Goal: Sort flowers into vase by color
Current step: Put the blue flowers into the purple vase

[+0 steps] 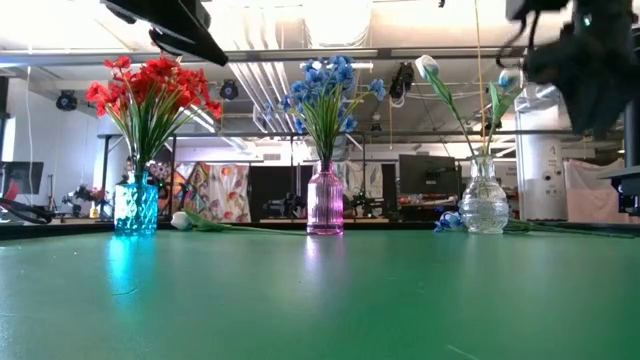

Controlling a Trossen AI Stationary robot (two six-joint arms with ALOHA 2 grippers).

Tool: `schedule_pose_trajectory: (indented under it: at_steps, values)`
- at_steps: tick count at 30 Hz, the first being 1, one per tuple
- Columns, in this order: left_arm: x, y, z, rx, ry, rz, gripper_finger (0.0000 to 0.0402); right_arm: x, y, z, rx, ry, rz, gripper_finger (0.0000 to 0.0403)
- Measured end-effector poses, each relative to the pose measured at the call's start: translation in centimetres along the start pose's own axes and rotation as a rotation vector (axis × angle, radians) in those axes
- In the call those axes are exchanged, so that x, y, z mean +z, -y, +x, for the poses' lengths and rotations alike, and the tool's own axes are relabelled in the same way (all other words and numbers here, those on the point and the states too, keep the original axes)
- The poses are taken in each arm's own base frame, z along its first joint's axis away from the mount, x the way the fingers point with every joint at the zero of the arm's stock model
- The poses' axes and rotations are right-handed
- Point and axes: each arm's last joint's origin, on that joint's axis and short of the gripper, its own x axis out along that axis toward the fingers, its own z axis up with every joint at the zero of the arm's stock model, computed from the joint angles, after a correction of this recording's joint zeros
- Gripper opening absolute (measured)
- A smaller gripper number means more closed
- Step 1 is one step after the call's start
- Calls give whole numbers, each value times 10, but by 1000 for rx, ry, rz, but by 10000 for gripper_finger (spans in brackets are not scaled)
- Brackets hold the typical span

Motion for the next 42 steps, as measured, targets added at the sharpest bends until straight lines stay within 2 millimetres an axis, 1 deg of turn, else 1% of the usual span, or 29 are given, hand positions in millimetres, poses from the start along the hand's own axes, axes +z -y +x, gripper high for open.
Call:
schedule_pose_trajectory:
  at_steps: [4, 5, 8, 12, 14, 16, 19, 23, 28, 31, 36, 42]
  values:
    - [-2, -2, 0, 51, -8, -2, 237, -6, 7, 26, -100, -19, -11, 203]
    - [-2, -2, -1, 60, -8, -2, 237, -5, 7, 30, -116, -8, -13, 202]
    - [-2, -4, -2, 94, -4, 2, 237, 3, -4, 27, -49, 112, -49, 194]
    - [-1, -6, -5, 137, 15, 4, 237, 8, -10, 30, -38, 188, -80, 181]
    - [-1, -6, -5, 141, 17, 4, 237, 10, -12, 31, -52, 212, -69, 176]
    - [-1, -6, -5, 143, 18, 5, 237, 14, -18, 34, -31, 235, -58, 171]
    - [1, -7, -6, 179, 26, 14, 237, 20, -27, 41, -37, 238, -76, 168]
    - [4, -8, -7, 205, 38, 15, 237, 24, -35, 56, -119, 202, -92, 169]
    - [4, -9, -9, 206, 39, 14, 237, 27, -41, 79, -223, 132, -82, 190]
    - [4, -9, -10, 206, 41, 14, 237, 30, -40, 91, -286, 92, -35, 210]
    - [4, -10, -13, 206, 43, 14, 237, 37, -32, 107, -370, 33, -7, 233]
    - [4, -10, -13, 208, 42, 28, 237, 50, -20, 114, -425, 12, -2, 238]
